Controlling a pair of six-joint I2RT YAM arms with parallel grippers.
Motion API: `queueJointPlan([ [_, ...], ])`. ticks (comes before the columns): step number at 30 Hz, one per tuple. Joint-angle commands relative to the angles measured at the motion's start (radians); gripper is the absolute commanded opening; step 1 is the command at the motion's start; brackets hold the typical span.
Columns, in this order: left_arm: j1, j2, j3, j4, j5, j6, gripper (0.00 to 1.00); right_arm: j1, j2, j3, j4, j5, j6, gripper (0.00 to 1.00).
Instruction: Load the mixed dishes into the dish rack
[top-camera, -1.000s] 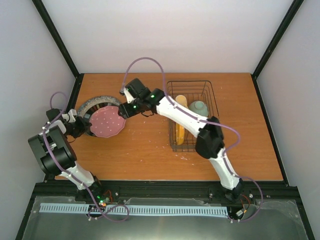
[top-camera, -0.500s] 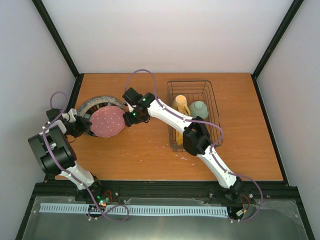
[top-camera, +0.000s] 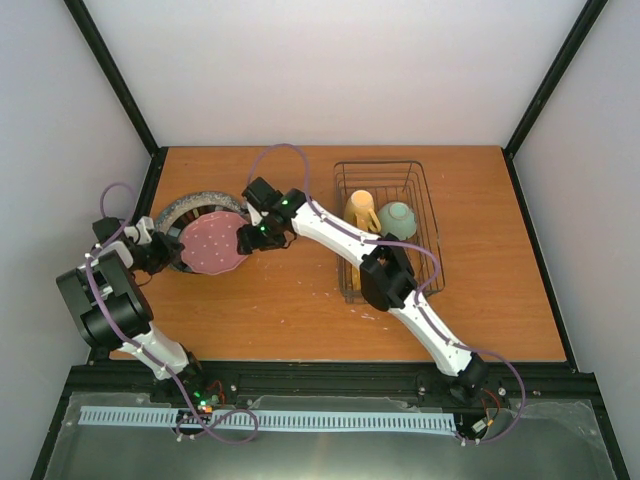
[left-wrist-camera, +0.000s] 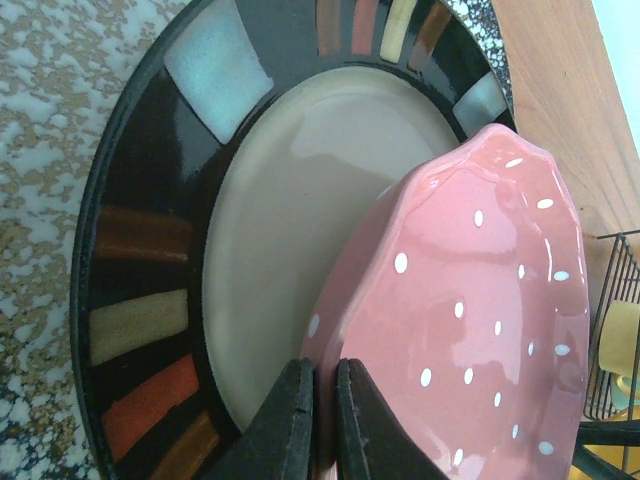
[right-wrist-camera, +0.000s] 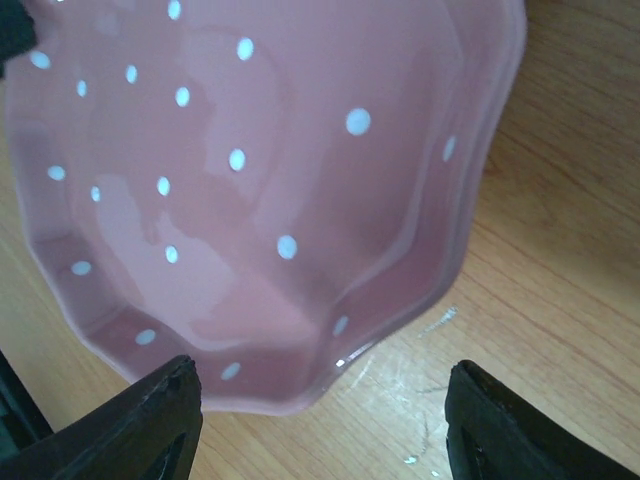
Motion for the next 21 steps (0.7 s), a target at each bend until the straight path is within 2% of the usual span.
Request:
queueJointPlan([
  [1, -0.002, -0.011, 0.0, 0.053, 0.092, 0.005, 0.01, 0.001, 0.028, 0.06, 0.025, -0.041, 0.044, 0.66],
  [8, -0.005, -0.003, -0.011, 0.072, 0.105, 0.002, 0.01, 0.01, 0.062, 0.075, 0.053, -0.061, 0.071, 0.64],
  [17, -0.005, 0.005, -0.011, 0.08, 0.109, 0.004, 0.01, 0.024, 0.108, 0.104, 0.009, -0.033, 0.055, 0.62],
  [21, -0.01, 0.007, -0.016, 0.089, 0.118, 0.001, 0.01, 0.025, 0.117, 0.093, 0.04, -0.052, 0.069, 0.54],
])
